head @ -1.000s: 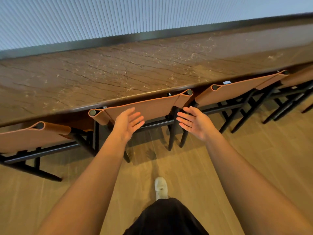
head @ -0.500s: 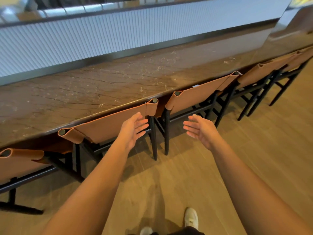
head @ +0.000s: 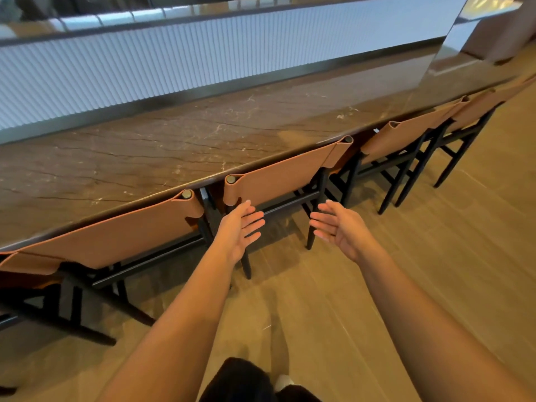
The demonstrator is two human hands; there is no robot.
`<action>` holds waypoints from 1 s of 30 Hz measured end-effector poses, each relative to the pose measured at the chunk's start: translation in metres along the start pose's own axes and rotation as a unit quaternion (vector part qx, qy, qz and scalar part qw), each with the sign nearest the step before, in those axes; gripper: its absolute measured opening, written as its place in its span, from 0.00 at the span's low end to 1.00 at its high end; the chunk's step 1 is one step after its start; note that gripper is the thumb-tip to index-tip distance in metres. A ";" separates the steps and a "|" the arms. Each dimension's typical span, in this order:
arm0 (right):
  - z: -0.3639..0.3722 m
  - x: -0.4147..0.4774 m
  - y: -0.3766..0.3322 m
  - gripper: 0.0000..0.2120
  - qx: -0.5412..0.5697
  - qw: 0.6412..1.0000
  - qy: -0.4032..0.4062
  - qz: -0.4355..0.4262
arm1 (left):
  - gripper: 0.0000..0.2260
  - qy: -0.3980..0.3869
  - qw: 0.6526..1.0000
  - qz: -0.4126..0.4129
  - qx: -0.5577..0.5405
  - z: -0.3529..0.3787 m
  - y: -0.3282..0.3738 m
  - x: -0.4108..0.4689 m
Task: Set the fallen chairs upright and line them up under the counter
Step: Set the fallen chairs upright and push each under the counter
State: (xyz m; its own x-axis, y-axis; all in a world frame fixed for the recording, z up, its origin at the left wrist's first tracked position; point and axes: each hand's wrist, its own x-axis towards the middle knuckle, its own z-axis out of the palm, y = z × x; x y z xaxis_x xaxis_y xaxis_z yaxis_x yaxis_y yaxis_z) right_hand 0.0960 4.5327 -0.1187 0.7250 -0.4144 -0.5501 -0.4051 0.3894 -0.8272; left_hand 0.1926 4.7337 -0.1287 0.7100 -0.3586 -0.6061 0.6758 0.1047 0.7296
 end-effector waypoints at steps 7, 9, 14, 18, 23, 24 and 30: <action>-0.029 0.049 -0.017 0.17 0.007 1.000 -0.012 0.023 | 0.17 0.021 1.000 -0.013 -0.009 0.040 -0.001 0.041; -0.030 0.068 -0.028 0.17 -0.001 0.999 -0.012 0.030 | 0.17 0.033 0.999 -0.014 -0.018 0.049 0.006 0.059; -0.027 0.121 -0.056 0.15 -0.013 0.999 -0.005 0.039 | 0.20 0.057 0.996 -0.037 -0.060 0.072 0.025 0.110; -0.024 0.161 -0.079 0.19 -0.012 0.997 -0.014 0.068 | 0.29 0.086 0.988 -0.075 -0.105 0.089 0.040 0.147; -0.029 0.207 -0.108 0.24 0.021 0.994 -0.034 0.097 | 0.26 0.101 0.979 -0.111 -0.138 0.111 0.060 0.187; -0.033 0.215 -0.114 0.25 0.036 0.993 -0.034 0.110 | 0.24 0.109 0.977 -0.118 -0.139 0.115 0.062 0.193; -0.048 0.265 -0.137 0.30 0.052 0.984 -0.042 0.167 | 0.23 0.164 0.958 -0.125 -0.200 0.132 0.065 0.221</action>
State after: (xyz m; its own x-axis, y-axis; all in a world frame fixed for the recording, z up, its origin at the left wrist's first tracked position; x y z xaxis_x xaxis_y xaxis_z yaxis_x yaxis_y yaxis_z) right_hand 0.3172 4.3304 -0.1563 0.6064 -0.1800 -0.7745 -0.5727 0.5769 -0.5824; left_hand 0.3670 4.5385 -0.1731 0.4953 -0.1151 -0.8610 0.8085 0.4236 0.4085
